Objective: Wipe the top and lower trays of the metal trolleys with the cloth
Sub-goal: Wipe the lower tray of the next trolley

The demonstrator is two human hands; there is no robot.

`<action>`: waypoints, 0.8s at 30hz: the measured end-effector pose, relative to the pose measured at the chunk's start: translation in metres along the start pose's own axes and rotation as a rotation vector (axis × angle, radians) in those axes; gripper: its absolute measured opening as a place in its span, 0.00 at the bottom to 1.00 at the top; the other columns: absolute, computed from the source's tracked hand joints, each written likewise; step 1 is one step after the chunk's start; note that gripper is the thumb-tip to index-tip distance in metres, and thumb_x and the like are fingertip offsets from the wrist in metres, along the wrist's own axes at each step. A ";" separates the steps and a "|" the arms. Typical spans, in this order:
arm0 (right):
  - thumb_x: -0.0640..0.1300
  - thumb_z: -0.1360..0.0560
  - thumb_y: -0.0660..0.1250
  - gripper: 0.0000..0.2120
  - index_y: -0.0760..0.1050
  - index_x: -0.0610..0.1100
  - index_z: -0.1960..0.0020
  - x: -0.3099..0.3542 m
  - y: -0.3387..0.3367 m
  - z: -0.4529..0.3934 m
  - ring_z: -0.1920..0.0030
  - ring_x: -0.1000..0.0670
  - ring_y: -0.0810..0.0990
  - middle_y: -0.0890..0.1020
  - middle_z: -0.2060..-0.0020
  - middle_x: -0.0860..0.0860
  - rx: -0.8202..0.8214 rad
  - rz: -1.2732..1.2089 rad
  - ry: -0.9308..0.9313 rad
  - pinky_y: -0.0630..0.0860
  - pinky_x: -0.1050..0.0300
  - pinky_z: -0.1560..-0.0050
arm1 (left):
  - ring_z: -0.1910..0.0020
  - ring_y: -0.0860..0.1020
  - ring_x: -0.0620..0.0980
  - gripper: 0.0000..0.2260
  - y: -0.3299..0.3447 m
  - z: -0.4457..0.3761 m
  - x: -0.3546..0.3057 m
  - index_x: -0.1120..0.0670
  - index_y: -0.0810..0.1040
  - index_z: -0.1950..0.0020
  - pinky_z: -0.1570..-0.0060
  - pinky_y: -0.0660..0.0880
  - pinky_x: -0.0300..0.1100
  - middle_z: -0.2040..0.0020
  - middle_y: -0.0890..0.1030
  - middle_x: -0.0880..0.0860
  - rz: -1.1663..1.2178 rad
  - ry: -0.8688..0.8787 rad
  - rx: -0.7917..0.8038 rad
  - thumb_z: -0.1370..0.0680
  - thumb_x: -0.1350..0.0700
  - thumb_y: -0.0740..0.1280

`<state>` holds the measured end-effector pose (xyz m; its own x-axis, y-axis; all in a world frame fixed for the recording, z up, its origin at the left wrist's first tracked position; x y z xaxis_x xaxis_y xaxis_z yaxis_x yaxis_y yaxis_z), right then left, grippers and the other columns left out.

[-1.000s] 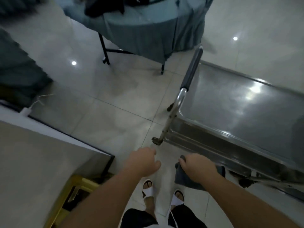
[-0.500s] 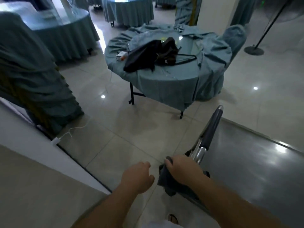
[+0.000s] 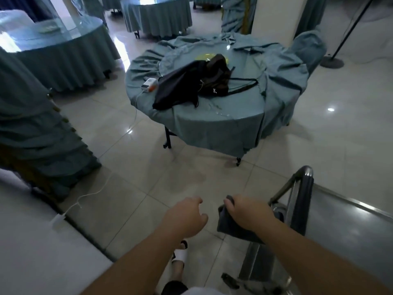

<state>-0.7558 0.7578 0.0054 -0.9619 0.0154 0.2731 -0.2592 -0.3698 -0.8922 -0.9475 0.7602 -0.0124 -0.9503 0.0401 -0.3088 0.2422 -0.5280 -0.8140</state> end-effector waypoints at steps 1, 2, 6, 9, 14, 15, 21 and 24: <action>0.54 0.13 0.47 0.17 0.72 0.48 0.42 -0.004 -0.006 -0.018 0.58 0.46 0.73 0.80 0.50 0.46 -0.012 -0.026 0.053 0.69 0.50 0.58 | 0.33 0.77 0.53 0.29 -0.010 -0.023 0.001 0.43 0.66 0.21 0.39 0.76 0.49 0.27 0.75 0.49 -0.014 0.030 0.011 0.21 0.37 0.63; 0.54 0.13 0.48 0.16 0.71 0.48 0.42 -0.008 -0.010 -0.036 0.57 0.45 0.75 0.80 0.49 0.45 -0.021 -0.086 0.113 0.70 0.49 0.58 | 0.32 0.76 0.53 0.30 -0.021 -0.047 0.002 0.44 0.66 0.21 0.37 0.76 0.50 0.26 0.75 0.50 -0.038 0.061 0.028 0.21 0.37 0.63; 0.56 0.15 0.52 0.17 0.75 0.48 0.44 -0.026 -0.040 -0.089 0.54 0.43 0.80 0.80 0.55 0.47 -0.056 -0.154 0.289 0.70 0.50 0.60 | 0.32 0.77 0.55 0.28 -0.073 -0.127 0.012 0.46 0.65 0.20 0.39 0.75 0.49 0.26 0.74 0.51 -0.142 0.143 0.102 0.19 0.39 0.62; 0.61 0.17 0.51 0.20 0.76 0.51 0.52 -0.042 -0.056 -0.115 0.60 0.46 0.79 0.79 0.61 0.50 -0.096 -0.138 0.425 0.76 0.49 0.59 | 0.34 0.77 0.55 0.28 -0.108 -0.174 0.014 0.47 0.66 0.20 0.40 0.76 0.49 0.27 0.75 0.52 -0.188 0.180 0.124 0.19 0.40 0.61; 0.61 0.16 0.51 0.22 0.78 0.48 0.49 -0.080 -0.065 -0.144 0.58 0.46 0.79 0.81 0.59 0.50 -0.053 -0.234 0.587 0.76 0.50 0.57 | 0.33 0.77 0.55 0.28 -0.131 -0.241 -0.023 0.47 0.67 0.20 0.37 0.75 0.51 0.27 0.75 0.51 -0.211 0.269 0.190 0.20 0.40 0.61; 0.60 0.16 0.52 0.21 0.77 0.48 0.51 -0.090 -0.066 -0.151 0.57 0.46 0.80 0.81 0.58 0.49 -0.025 -0.243 0.609 0.77 0.50 0.55 | 0.32 0.77 0.55 0.28 -0.131 -0.253 -0.036 0.48 0.67 0.20 0.37 0.75 0.50 0.27 0.75 0.52 -0.228 0.297 0.201 0.20 0.41 0.61; 0.53 0.14 0.53 0.19 0.74 0.47 0.58 -0.172 -0.084 -0.194 0.64 0.53 0.75 0.77 0.64 0.50 -0.061 -0.385 0.751 0.68 0.55 0.65 | 0.30 0.75 0.55 0.28 -0.132 -0.328 -0.132 0.48 0.67 0.20 0.33 0.74 0.51 0.25 0.75 0.52 -0.362 0.442 0.259 0.19 0.41 0.60; 0.55 0.15 0.54 0.20 0.75 0.49 0.60 -0.228 -0.099 -0.223 0.64 0.54 0.75 0.77 0.65 0.51 -0.115 -0.499 0.812 0.67 0.55 0.64 | 0.33 0.77 0.56 0.25 -0.138 -0.372 -0.201 0.49 0.71 0.24 0.36 0.76 0.51 0.29 0.77 0.53 -0.413 0.510 0.237 0.20 0.43 0.61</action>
<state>-0.5305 0.9983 -0.0483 -0.4936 0.8017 0.3370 -0.6209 -0.0535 -0.7821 -0.7175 1.1408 -0.0212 -0.7311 0.6398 -0.2371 -0.2235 -0.5528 -0.8027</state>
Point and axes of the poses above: each hand's wrist, its own z-axis away from the middle knuckle, its own y-axis out of the palm, x = y × z, the point moved 8 cm from there along -z, towards the middle knuckle
